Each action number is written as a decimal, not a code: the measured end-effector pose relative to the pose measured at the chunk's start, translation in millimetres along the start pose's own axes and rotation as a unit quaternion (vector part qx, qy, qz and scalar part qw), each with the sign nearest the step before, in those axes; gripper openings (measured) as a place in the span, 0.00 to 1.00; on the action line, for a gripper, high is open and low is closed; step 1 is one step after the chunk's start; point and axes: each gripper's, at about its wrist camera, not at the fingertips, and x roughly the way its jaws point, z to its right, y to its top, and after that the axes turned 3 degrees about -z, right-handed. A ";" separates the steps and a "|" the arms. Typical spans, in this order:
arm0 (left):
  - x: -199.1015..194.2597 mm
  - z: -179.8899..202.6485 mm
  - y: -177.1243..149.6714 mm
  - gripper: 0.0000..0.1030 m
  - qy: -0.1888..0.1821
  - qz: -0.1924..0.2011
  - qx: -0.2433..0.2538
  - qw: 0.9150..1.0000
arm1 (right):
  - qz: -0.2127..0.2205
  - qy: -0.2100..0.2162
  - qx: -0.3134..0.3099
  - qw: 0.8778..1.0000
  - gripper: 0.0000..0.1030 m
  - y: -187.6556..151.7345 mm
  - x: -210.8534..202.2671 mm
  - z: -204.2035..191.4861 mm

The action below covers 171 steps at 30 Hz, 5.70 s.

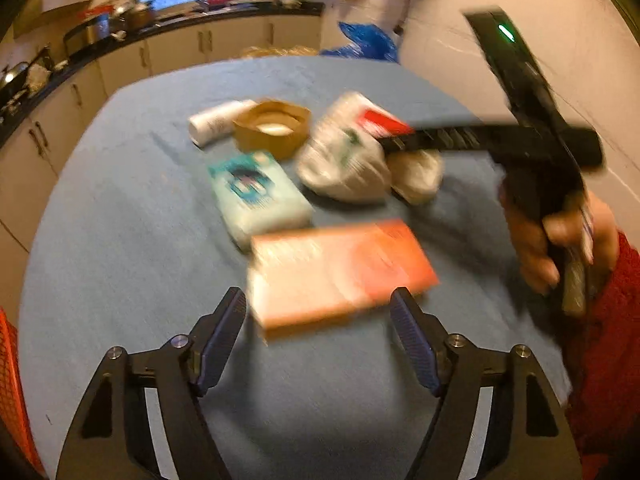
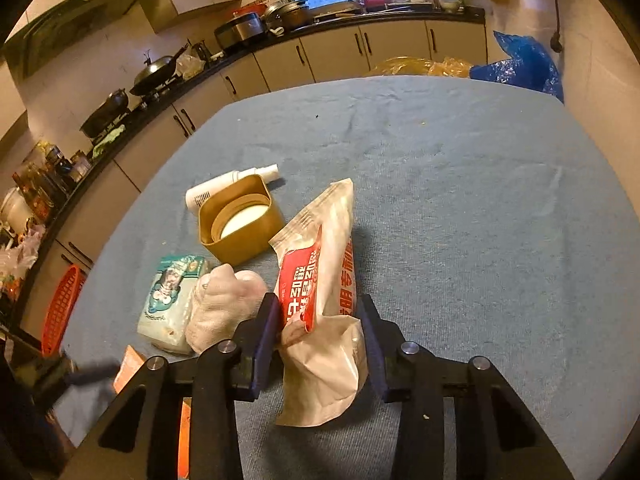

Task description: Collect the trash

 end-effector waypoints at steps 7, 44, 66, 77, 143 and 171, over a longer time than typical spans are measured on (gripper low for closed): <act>-33.0 29.4 -12.3 0.77 0.010 0.036 0.091 0.995 | 0.008 0.011 0.016 1.000 0.42 -1.8 -6.7 2.1; 14.2 -2.7 12.0 0.44 -0.007 0.054 0.006 0.999 | 0.060 0.011 0.040 0.997 0.42 -3.2 -27.7 8.6; -37.6 -87.8 -0.1 0.44 0.178 0.195 -0.169 0.949 | 0.148 0.007 -0.039 0.988 0.42 -32.0 -36.0 -113.1; -31.2 -80.1 2.5 0.45 0.185 0.182 -0.155 0.953 | 0.140 0.005 -0.057 0.989 0.42 -39.2 -28.2 -112.4; -55.4 -81.6 -12.6 0.45 0.199 0.187 -0.150 0.950 | 0.130 -0.009 -0.048 0.990 0.42 -48.2 -39.6 -120.5; -145.6 -177.0 -97.2 0.45 0.252 0.224 -0.245 0.909 | 0.072 0.063 -0.146 0.985 0.42 -51.7 -13.4 -259.2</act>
